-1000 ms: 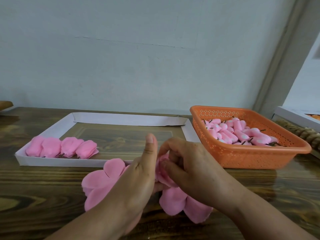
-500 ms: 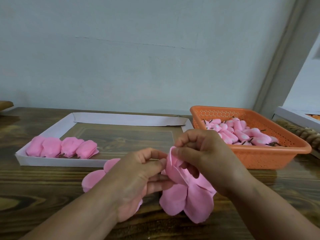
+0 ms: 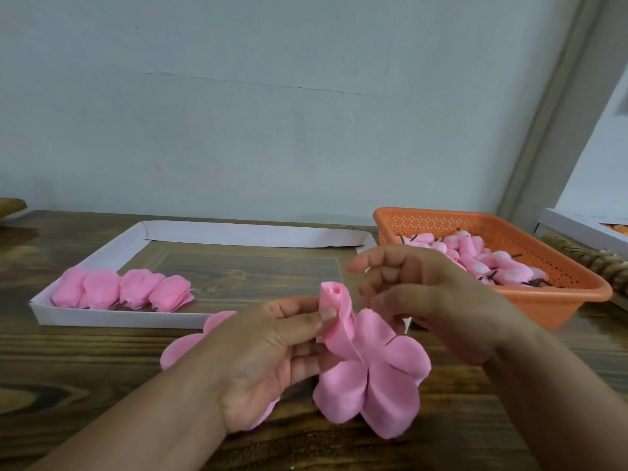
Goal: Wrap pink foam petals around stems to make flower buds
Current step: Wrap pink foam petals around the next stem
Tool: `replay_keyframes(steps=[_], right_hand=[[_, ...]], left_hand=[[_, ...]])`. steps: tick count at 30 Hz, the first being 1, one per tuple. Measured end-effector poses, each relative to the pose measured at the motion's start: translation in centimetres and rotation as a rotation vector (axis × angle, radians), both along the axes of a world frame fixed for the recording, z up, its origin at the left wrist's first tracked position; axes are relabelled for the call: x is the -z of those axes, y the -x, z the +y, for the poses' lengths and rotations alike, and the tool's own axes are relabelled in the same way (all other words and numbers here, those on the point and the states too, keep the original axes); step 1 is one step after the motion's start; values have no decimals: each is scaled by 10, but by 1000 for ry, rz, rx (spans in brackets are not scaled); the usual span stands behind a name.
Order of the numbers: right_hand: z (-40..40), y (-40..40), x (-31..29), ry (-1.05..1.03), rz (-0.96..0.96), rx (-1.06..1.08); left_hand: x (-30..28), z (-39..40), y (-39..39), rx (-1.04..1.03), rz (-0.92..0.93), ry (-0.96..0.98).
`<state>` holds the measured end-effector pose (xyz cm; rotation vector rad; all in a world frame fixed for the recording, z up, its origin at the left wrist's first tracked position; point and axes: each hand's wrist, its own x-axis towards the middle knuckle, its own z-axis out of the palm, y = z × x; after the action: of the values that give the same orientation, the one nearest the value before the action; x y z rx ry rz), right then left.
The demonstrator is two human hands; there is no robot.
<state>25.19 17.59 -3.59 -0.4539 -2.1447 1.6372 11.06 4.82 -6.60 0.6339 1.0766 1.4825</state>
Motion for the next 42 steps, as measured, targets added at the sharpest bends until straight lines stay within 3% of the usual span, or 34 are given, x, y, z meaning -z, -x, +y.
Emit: replay_keyframes(steps=[5,12,26,35,42], right_hand=[[-5,6,7,-151,-23,-91],[-11,12,12,-233,34,-25],[-9,11,12,-118,91,-32],[-13,12,13,-230,90,33],[-10,10,13,-123,129,-15]], left_hand=[[-2,-1,-1,13,-5,27],[-2,-4,0,23,61,23],[-7,-5,1,72,41,-7],[-5,-5,0,64,79,0],[-6,-6,0,76,59,15]])
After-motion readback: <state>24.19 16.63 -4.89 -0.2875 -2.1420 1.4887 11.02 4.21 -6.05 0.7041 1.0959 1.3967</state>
